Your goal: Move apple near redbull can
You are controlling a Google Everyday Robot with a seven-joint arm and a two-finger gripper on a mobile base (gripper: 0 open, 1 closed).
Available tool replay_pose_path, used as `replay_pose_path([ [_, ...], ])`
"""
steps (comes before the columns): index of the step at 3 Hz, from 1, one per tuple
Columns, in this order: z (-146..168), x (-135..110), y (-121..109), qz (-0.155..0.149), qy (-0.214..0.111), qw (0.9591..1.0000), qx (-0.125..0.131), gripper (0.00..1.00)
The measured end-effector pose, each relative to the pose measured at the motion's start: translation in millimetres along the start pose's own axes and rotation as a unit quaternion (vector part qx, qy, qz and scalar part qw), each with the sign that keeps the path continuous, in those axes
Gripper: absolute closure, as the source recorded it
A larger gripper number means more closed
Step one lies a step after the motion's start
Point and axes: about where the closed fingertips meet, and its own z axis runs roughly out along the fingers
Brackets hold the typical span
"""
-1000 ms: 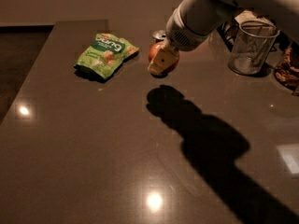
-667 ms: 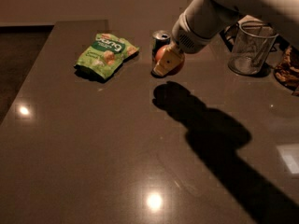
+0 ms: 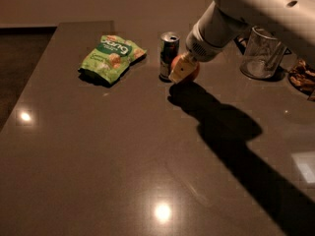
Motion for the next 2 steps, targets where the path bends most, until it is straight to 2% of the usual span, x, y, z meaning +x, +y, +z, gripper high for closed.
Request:
replay_pose_path([
  [2,20.5,12.5,-9.5,0.018,0.015,0.9997,-0.003,0.59],
])
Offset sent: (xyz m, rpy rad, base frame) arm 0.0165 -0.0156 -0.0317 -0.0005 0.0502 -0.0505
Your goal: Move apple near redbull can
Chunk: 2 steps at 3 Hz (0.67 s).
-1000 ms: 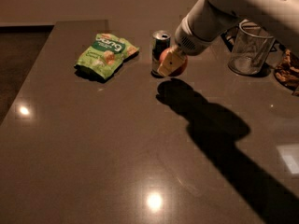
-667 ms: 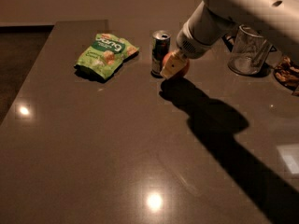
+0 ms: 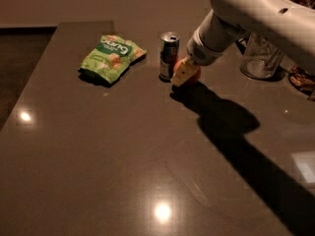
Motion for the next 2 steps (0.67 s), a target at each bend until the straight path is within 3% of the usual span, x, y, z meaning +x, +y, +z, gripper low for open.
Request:
replay_pose_path([
  [2,9.7,10.6,-3.1,0.007,0.003,0.9999,-0.015,0.12],
])
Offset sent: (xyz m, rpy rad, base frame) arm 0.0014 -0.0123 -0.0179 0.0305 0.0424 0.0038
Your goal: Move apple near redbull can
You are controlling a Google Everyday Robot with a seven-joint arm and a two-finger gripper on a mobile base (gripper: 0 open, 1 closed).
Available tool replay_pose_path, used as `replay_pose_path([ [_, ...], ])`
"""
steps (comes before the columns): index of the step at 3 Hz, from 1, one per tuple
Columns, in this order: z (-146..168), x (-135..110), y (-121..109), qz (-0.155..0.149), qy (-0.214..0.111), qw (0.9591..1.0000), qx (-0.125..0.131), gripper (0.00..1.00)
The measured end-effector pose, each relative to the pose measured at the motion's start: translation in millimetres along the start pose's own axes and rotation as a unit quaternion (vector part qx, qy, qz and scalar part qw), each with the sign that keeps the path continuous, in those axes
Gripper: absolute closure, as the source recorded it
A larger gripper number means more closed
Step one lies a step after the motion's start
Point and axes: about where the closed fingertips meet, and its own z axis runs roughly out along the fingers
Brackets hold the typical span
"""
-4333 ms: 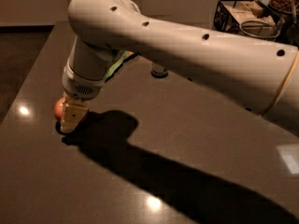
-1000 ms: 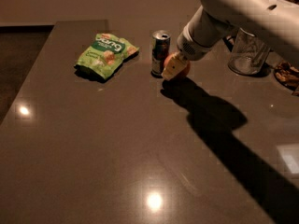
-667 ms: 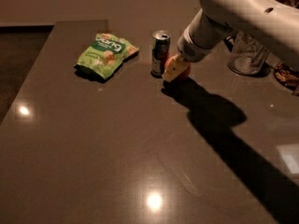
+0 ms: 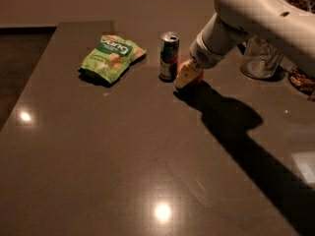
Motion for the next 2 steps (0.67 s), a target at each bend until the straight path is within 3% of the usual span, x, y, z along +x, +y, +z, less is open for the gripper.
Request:
replay_pose_path([
  [1,2.7,7.6,0.9,0.0,0.001,0.9999,-0.013,0.0],
  [2,2.8,7.6,1.1,0.0,0.001,0.9999,-0.014,0.0],
])
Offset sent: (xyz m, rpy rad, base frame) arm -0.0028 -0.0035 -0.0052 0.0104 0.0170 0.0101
